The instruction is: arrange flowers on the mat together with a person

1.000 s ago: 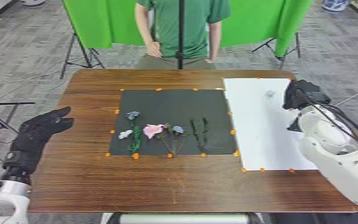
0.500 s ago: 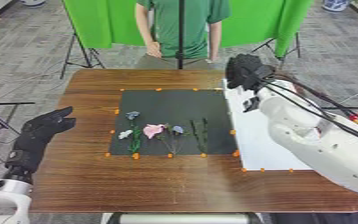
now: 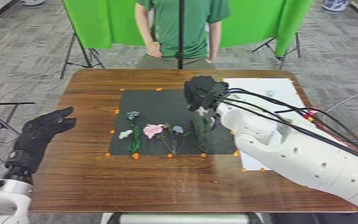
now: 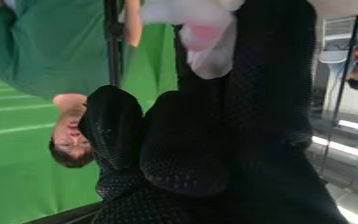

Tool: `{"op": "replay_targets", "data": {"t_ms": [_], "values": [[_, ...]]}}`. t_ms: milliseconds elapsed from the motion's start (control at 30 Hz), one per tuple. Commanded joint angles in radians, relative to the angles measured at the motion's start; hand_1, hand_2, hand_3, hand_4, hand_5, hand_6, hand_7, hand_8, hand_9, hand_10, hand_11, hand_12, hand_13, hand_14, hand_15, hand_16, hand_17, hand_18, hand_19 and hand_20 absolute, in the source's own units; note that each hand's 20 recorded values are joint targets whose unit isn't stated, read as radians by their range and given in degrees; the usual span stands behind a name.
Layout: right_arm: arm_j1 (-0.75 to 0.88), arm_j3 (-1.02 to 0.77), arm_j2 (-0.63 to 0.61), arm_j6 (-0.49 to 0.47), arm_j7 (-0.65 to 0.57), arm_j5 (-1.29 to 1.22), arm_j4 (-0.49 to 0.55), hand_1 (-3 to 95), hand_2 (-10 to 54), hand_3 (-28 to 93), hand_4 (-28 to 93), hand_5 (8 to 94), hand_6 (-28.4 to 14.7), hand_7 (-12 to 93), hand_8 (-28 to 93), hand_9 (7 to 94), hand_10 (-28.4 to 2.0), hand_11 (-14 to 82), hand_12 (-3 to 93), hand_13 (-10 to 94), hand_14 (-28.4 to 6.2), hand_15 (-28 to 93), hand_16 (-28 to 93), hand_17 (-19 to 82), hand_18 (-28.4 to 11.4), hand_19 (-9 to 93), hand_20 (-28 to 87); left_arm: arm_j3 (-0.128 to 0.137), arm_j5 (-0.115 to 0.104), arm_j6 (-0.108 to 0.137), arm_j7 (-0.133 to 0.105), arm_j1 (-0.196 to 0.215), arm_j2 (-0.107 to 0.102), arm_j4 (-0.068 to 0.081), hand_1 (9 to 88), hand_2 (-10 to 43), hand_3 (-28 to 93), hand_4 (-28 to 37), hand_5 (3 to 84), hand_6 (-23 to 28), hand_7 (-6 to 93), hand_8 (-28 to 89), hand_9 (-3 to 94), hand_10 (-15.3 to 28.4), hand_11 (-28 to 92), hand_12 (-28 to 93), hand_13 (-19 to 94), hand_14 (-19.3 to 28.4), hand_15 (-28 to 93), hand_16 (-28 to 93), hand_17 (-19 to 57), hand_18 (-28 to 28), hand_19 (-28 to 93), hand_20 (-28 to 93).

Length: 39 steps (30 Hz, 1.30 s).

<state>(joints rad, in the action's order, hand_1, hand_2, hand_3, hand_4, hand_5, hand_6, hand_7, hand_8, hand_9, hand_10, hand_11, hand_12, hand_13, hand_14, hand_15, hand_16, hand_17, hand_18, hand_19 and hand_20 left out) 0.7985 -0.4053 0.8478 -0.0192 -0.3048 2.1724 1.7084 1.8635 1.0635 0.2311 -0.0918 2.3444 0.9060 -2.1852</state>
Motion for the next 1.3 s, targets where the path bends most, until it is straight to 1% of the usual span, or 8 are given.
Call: {"op": "replay_targets", "data": {"t_ms": [33,300,600,900,933,967,1000,1300], "values": [[0.007,-0.014,0.003,-0.046,0.024,0.022,-0.025,86.9,-9.5,-28,35,76.3,2.0,21,9,83.1,-10.9,12.6,39.5,85,-1.2,79,27,52,-20.9,93,52,-0.004,0.000,-0.020,0.016,0.007,0.010,0.004,26.4,-0.3,69,-24.5,44.6,4.4,9.3,-6,46.3,13.7,17,12,38,16.6,11,1,8.1,11.3,3,18],[0.000,0.001,0.007,-0.047,0.018,0.041,-0.056,86.0,-9.5,-28,35,74.9,2.1,21,8,81.1,-11.2,15.7,37.4,85,-1.3,79,26,52,-21.1,93,52,-0.002,0.000,-0.023,0.018,0.006,0.009,0.005,26.3,-0.4,69,-24.4,44.4,4.3,9.2,-6,46.0,13.7,17,12,38,16.6,11,1,8.1,11.3,3,18],[0.000,-0.001,0.022,-0.116,0.021,0.048,-0.073,84.6,-9.5,-28,35,73.7,2.0,21,8,78.6,-11.8,19.0,33.9,84,-1.6,80,26,51,-21.2,93,52,0.000,0.000,-0.027,0.019,0.009,0.008,0.004,26.4,-0.4,69,-24.3,44.4,4.3,9.2,-6,46.0,13.7,17,12,38,16.6,11,2,8.0,11.3,3,18],[0.000,-0.011,0.025,-0.159,0.026,0.053,-0.074,75.4,-9.5,-28,52,69.8,2.5,20,0,74.0,-13.0,22.6,24.7,83,-1.8,79,26,50,-21.2,93,50,0.003,0.000,-0.029,0.016,0.012,0.007,0.003,26.2,-0.5,69,-24.3,44.4,4.2,9.3,-6,45.9,13.7,17,12,38,16.7,11,2,7.7,11.5,3,18],[0.000,-0.012,0.024,-0.166,0.025,0.052,-0.071,65.4,-9.5,0,35,69.6,2.5,21,-2,74.0,-13.0,22.3,24.6,83,-1.9,80,26,49,-21.2,93,50,0.003,0.000,-0.029,0.015,0.014,0.007,0.003,26.3,-0.5,69,-24.3,44.4,4.2,9.3,-6,45.9,13.7,17,12,38,16.7,11,2,7.7,11.5,3,18],[-0.001,-0.015,0.024,-0.170,0.027,0.053,-0.070,48.8,-9.5,53,-12,69.4,2.5,21,-5,73.4,-13.1,22.3,24.7,83,-1.9,79,26,49,-21.3,93,50,0.002,0.000,-0.029,0.015,0.012,0.006,0.004,26.2,-0.6,69,-24.3,44.4,4.2,9.3,-6,45.9,13.7,17,12,38,16.7,11,2,7.7,11.5,3,18],[0.000,-0.019,0.027,-0.178,0.033,0.054,-0.071,44.6,-9.5,66,-23,69.3,2.5,21,-7,73.1,-13.1,22.2,24.7,83,-2.0,79,26,49,-21.3,93,50,0.005,0.000,-0.028,0.016,0.017,0.008,0.001,26.2,-0.5,69,-24.3,44.3,4.1,9.3,-6,45.9,13.7,17,12,38,16.7,11,2,7.7,11.5,3,18],[0.005,-0.039,0.014,-0.190,0.030,0.050,-0.052,41.5,-9.5,71,-27,67.1,2.6,21,-10,71.3,-13.4,20.5,24.0,82,-2.2,79,26,49,-21.5,93,49,0.003,0.001,-0.031,0.015,0.010,0.004,0.004,26.2,-0.7,69,-24.3,44.3,4.2,9.3,-6,45.8,13.7,17,12,38,16.7,11,2,7.6,11.5,3,18]]}}
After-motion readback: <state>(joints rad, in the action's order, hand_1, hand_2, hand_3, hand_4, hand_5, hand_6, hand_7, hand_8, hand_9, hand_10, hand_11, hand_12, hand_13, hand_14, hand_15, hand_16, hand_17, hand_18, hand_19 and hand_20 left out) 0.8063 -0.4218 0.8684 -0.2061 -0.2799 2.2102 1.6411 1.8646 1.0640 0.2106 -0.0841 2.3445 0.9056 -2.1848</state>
